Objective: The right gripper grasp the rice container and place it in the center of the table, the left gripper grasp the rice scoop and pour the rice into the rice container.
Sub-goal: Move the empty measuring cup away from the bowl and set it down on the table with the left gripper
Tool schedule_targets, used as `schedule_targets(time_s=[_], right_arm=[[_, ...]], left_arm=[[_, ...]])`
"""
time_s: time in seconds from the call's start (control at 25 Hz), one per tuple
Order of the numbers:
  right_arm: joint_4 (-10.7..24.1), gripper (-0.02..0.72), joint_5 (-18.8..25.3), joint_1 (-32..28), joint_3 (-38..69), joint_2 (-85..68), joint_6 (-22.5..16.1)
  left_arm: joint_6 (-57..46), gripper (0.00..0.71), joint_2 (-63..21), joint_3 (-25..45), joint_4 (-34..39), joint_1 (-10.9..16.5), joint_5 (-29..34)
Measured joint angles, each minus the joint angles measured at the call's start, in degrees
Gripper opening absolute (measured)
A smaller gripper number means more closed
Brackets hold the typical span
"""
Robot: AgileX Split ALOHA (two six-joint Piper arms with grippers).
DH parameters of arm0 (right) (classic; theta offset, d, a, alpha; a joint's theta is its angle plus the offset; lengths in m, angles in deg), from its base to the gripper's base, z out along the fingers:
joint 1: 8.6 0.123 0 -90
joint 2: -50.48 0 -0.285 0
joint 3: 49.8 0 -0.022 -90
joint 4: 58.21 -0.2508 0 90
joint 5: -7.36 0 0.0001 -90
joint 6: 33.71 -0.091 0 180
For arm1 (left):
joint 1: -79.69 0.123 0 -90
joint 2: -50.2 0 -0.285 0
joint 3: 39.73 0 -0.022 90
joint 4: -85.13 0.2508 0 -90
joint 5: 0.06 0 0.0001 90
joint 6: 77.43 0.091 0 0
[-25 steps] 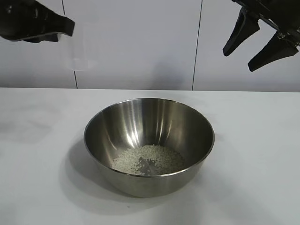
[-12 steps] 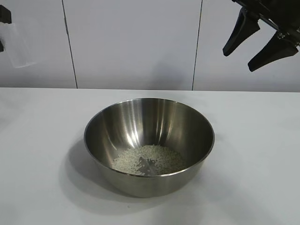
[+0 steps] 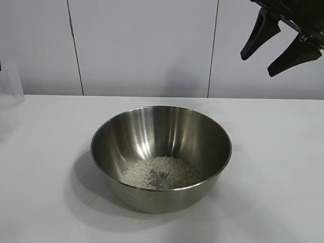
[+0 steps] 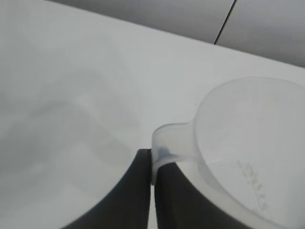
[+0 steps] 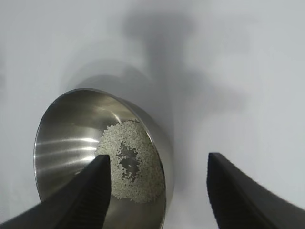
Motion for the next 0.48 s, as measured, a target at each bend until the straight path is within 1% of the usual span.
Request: schedule_targets(time_s=[0.04,0.12,0.2,0.28,0.36,0.48], right_arm=[[0.0,0.409,-0.22,0.0,0.0,0.0,0.0],[0.0,0.409,-0.42,0.0,0.0,0.0,0.0],[0.0,0.409,-0.47,0.0,0.0,0.0,0.0],[0.0,0.409,-0.62,0.0,0.0,0.0,0.0],[0.0,0.409,-0.62,0.0,0.0,0.0,0.0],[0.0,0.409,-0.62,0.0,0.0,0.0,0.0]], left_arm=[[-2.3,0.008,0.44,0.25,4.24,-0.73,-0.89],[-7.94,0.008,1.29,1.04,13.37,-3.62,-3.6],[-14.22,0.008,2.41,2.79,23.13,-6.84,-8.12],[-21.61,0.008,4.07,4.81,30.19,-9.44,-14.66],[-27.32,0.008,6.53,6.07,34.11,-9.98,-19.4],[-31.37,0.008,10.82,6.48,36.58,-9.98,-22.9]])
